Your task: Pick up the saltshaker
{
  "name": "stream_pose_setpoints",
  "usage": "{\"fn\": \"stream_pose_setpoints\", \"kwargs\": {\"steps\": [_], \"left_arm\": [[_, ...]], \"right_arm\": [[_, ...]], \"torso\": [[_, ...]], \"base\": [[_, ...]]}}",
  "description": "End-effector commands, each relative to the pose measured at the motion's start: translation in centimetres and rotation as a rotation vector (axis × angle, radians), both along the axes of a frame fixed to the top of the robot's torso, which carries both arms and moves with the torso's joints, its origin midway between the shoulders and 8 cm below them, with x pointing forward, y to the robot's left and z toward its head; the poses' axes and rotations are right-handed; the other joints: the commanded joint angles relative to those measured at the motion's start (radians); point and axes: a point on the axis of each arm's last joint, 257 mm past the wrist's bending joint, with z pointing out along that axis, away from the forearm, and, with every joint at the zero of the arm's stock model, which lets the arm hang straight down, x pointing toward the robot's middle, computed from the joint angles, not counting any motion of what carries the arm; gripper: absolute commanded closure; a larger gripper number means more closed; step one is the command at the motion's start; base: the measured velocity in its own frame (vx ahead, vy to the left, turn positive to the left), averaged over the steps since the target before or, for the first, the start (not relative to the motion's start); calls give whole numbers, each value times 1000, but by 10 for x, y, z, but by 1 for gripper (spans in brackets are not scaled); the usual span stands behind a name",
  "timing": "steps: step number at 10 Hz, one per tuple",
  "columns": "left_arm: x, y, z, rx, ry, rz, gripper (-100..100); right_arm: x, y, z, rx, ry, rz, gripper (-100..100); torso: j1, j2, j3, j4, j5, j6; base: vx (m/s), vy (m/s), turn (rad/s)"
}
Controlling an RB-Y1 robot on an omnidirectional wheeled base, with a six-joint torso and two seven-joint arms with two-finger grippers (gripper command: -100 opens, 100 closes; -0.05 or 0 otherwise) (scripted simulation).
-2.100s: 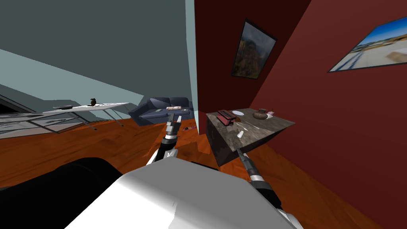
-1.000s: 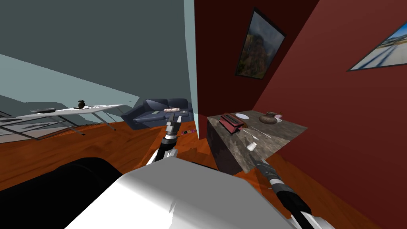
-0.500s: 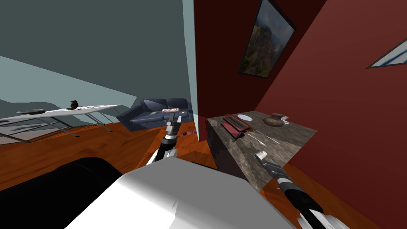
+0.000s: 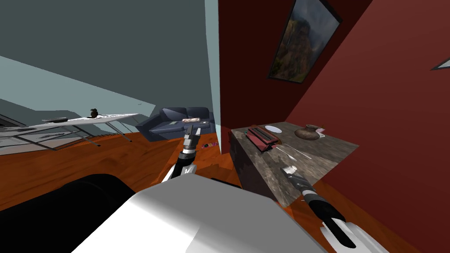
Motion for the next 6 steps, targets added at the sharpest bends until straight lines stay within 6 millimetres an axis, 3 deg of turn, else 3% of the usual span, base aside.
{"fn": "stream_pose_setpoints", "kwargs": {"steps": [1, 6], "left_arm": [[0, 0, 0, 0, 0, 0, 0], [0, 0, 0, 0, 0, 0, 0]], "right_arm": [[8, -6, -4, 0, -2, -12, -100], [43, -20, -9, 2, -6, -30, -100]], "torso": [[0, 0, 0, 0, 0, 0], [1, -2, -1, -1, 0, 0]], "base": [[-63, -4, -13], [-80, 6, 55]]}}
